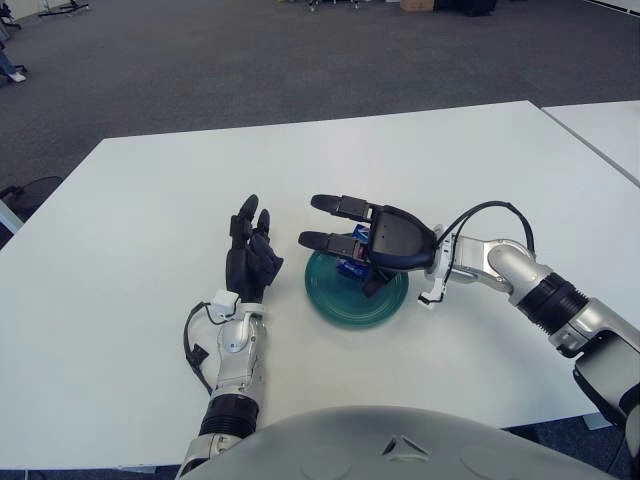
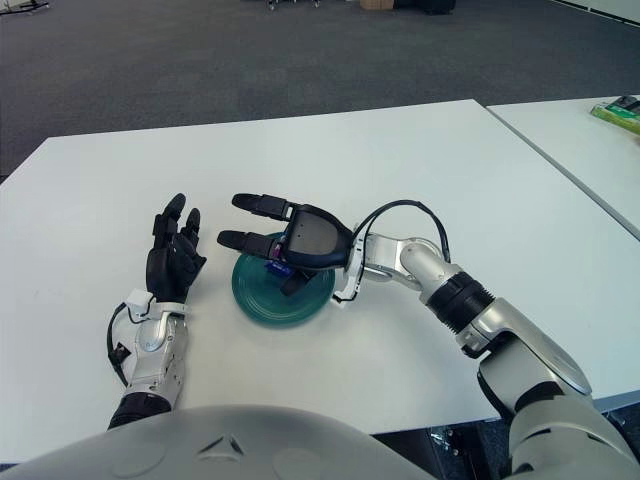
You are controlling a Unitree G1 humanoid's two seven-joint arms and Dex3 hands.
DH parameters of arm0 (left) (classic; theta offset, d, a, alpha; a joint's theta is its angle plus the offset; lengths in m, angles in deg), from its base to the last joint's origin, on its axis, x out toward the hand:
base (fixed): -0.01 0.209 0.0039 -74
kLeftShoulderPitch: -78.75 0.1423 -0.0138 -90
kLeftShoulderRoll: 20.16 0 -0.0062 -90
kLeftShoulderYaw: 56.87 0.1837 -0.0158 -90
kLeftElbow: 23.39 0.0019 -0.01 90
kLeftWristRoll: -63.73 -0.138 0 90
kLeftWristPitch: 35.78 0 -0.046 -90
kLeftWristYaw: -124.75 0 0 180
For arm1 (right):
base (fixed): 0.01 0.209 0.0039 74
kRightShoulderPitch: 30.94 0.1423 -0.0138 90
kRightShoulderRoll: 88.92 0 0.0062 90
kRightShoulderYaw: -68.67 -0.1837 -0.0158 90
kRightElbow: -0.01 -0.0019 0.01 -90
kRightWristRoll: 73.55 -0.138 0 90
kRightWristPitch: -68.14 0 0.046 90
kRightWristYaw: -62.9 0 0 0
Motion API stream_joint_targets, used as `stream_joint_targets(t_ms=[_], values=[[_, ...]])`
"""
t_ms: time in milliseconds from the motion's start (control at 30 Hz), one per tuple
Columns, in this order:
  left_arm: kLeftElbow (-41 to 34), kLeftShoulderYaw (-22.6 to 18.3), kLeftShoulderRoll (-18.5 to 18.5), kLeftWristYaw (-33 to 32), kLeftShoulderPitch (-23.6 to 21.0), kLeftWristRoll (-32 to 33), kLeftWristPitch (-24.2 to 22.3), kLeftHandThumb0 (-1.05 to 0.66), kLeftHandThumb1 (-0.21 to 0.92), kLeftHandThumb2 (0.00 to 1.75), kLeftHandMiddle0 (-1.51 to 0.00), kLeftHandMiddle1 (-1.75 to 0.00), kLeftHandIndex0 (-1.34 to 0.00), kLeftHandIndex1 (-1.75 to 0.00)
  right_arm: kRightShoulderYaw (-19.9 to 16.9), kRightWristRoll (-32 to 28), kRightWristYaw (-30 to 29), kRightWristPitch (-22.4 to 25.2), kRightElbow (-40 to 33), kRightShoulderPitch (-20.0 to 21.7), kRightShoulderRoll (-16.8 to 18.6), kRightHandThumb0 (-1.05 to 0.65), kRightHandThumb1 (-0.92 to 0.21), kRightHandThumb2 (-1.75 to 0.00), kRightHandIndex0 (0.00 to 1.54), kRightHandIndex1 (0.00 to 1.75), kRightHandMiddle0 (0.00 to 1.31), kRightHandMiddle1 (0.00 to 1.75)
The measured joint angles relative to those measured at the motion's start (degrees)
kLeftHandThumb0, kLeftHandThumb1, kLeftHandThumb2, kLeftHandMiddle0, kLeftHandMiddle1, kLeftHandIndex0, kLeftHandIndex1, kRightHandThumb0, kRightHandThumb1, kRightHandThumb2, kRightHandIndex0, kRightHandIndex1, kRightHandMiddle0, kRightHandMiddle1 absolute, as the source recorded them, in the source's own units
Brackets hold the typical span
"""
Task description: Put the gum into the plate.
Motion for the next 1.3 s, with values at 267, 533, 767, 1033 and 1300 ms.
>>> stream_joint_targets(t_ms=[267, 533, 767, 1033, 1300], values=[[0.97, -0.33, 0.02, 0.05, -0.83, 0.01, 0.09, -0.83, 0.92, 1.00, -0.25, -0.01, 0.00, -0.50, -3.75, -9.38, 1.40, -3.91, 11.06, 3.29, 2.28, -1.05, -0.92, -0.96, 0.00, 0.00, 0.00, 0.00], [0.74, -0.14, 0.07, -2.88, -1.10, -2.13, -0.06, -0.86, 0.92, 0.98, -0.30, -0.02, -0.01, -0.62, -10.15, -28.52, 10.50, -4.66, 23.53, 3.51, 5.35, -1.05, -0.92, -0.94, 0.00, 0.00, 0.00, 0.00], [0.66, 0.13, 0.14, -5.65, -1.07, -4.71, -0.06, -0.86, 0.92, 0.97, -0.31, -0.01, -0.01, -0.64, -17.13, -44.22, 19.78, -3.16, 32.29, 1.57, 10.25, -1.05, -0.92, -0.96, 0.00, 0.00, 0.02, 0.01], [1.11, 0.17, 0.13, -6.24, -1.02, -5.30, -0.06, -0.86, 0.92, 0.97, -0.31, -0.01, 0.00, -0.63, -26.31, -62.11, 30.42, 1.22, 36.38, -4.26, 16.74, -1.02, -0.92, -0.97, 0.00, 0.00, 0.08, 0.05], [3.08, -0.58, 0.11, -6.25, -2.13, -5.30, -0.06, -0.86, 0.92, 0.97, -0.29, 0.00, 0.00, -0.60, -33.87, -72.33, 36.63, 4.94, 40.83, -8.80, 21.50, -1.01, -0.92, -1.00, 0.00, 0.00, 0.06, 0.06]])
